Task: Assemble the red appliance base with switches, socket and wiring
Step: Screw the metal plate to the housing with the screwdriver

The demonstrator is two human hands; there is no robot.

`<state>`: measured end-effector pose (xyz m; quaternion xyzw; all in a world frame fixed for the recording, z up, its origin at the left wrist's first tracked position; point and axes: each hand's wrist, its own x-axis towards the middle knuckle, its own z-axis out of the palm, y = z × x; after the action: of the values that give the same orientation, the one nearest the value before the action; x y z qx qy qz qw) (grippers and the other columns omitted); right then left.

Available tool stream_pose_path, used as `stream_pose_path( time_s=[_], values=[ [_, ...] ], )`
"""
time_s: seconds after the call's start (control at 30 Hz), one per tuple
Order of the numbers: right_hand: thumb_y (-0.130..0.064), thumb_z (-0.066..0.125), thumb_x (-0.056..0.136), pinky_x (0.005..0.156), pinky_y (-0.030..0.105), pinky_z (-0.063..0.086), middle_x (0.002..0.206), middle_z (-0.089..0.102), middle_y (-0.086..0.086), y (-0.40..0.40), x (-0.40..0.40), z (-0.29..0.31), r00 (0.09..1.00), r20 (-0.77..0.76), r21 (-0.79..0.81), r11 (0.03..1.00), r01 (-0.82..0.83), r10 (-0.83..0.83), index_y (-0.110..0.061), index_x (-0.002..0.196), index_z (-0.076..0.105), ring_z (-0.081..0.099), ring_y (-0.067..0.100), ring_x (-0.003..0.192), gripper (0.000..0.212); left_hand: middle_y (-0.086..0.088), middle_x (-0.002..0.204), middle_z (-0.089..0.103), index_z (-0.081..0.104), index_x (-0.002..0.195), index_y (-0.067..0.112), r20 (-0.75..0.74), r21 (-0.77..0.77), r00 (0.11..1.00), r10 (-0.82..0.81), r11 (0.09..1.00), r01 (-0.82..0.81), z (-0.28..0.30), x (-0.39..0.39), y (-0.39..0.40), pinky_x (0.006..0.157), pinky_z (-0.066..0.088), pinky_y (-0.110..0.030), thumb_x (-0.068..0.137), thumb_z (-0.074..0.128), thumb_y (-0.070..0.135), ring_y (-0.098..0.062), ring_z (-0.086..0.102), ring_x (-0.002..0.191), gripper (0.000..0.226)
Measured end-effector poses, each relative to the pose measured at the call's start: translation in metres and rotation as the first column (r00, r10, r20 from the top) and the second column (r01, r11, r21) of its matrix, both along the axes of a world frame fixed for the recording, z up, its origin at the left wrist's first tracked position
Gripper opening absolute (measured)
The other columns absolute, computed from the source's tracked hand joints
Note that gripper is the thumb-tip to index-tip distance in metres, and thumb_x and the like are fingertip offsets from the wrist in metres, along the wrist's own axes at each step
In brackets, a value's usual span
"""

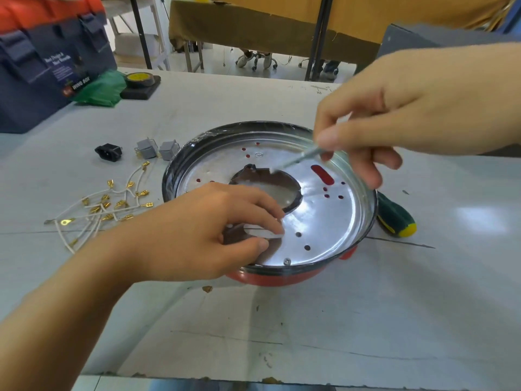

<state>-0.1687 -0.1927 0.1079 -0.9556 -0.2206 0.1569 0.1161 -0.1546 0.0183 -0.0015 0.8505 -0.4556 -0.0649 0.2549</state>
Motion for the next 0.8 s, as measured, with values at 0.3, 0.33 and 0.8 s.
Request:
stream_pose_path(
  time_s=[0.3,0.33,0.8],
  values=[
    [-0.023,0.050,0.096,0.069,0.024,0.052,0.091,0.070,-0.015,-0.026,0.023,-0.056,0.991,-0.017,0.368,0.921,0.128,-0.131,-0.026,0.092,0.056,0.062,0.006,0.075,0.008,0.018,0.107,0.063,0.070,0.105,0.025,0.106,0.014,0.993,0.049,0.999,-0.050,0.004,-0.003,0.000,0.085,0.048,-0.029,0.084,0.045,0.047,0.000,0.058,0.098,0.039],
    [-0.021,0.054,0.093,0.066,0.022,0.052,0.083,0.068,-0.016,-0.024,0.025,-0.062,0.992,-0.024,0.385,0.915,0.122,-0.122,-0.026,0.091,0.059,0.060,0.004,0.069,0.007,0.018,0.105,0.065,0.071,0.104,0.025,0.122,0.027,0.991,0.053,0.998,-0.057,0.005,-0.004,0.000,0.084,0.049,-0.030,0.084,0.044,0.047,0.001,0.058,0.097,0.040],
    [-0.019,0.071,0.082,0.041,0.008,0.034,0.049,0.055,-0.018,0.019,0.050,-0.074,0.988,-0.149,0.015,0.999,-0.039,0.041,-0.019,0.081,0.073,0.048,-0.004,0.045,0.002,0.025,0.111,0.065,0.073,0.099,0.031,0.124,0.040,0.989,0.084,0.995,-0.090,0.004,-0.008,0.008,0.088,0.050,-0.027,0.083,0.037,0.047,0.011,0.055,0.104,0.042]
  ],
)
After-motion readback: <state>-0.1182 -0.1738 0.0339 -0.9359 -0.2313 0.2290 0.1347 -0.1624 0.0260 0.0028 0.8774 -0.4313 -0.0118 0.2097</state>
